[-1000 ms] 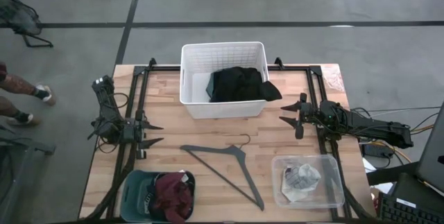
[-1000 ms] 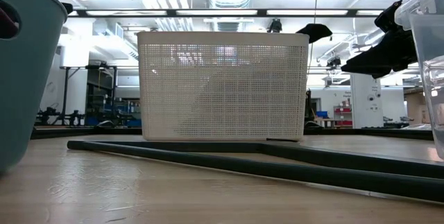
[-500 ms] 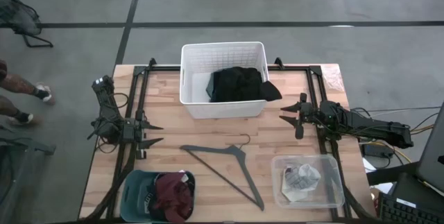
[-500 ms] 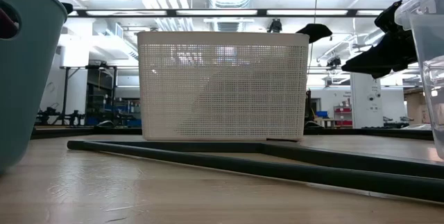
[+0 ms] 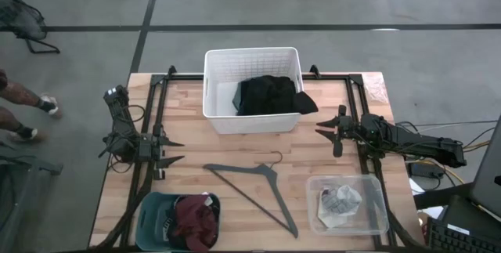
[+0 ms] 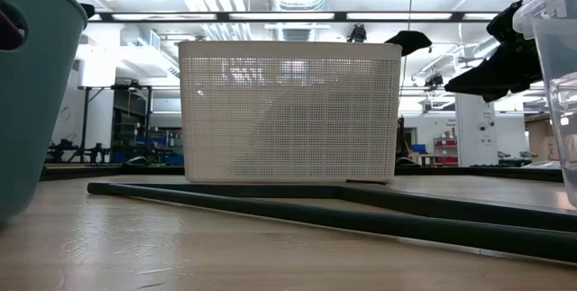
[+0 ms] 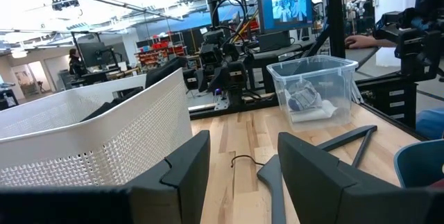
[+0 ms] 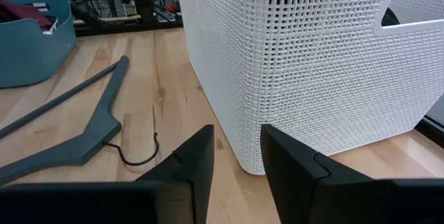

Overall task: Pick & Place Cloths
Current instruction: Return to Home Position

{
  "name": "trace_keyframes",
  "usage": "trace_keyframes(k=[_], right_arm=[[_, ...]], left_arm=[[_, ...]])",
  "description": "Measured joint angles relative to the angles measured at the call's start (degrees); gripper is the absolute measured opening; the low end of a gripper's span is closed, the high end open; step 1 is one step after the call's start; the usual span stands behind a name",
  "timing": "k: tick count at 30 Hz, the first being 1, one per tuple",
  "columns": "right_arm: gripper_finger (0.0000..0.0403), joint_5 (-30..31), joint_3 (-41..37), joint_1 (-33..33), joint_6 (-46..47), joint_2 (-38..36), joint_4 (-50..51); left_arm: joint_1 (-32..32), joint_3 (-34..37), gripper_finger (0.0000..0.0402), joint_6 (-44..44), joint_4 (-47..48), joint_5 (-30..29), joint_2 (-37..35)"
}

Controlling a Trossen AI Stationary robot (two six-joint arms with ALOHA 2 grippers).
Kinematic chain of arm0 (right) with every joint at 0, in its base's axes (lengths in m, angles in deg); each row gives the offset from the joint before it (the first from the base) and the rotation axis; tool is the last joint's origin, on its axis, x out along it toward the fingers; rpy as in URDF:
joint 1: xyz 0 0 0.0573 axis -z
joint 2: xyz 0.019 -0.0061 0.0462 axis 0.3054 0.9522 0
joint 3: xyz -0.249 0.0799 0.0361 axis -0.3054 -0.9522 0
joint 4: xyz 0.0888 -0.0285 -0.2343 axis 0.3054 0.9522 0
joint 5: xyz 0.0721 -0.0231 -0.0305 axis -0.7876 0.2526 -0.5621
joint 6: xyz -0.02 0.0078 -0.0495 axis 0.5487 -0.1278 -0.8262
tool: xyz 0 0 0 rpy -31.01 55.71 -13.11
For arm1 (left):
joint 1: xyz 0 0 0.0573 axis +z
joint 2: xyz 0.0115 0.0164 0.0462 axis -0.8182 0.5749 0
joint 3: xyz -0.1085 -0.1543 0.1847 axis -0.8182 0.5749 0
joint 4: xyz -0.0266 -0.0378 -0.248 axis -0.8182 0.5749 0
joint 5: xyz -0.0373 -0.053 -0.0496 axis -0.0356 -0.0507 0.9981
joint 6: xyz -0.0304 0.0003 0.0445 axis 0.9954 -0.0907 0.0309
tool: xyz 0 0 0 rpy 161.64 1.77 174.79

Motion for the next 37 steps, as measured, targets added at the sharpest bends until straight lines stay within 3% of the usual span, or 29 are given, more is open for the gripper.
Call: trace_keyframes(k=[24, 37], right_arm=[[0.0043, 0.0, 0.0, 0.0, 0.0, 0.0, 0.0], [0.0075, 0.0, 0.0, 0.0, 0.1, 0.0, 0.0]], left_arm=[[0.0, 0.0, 0.0177, 0.0, 0.0, 0.0, 0.0], [0.0, 0.0, 0.0177, 0.0, 0.0, 0.0, 0.0]])
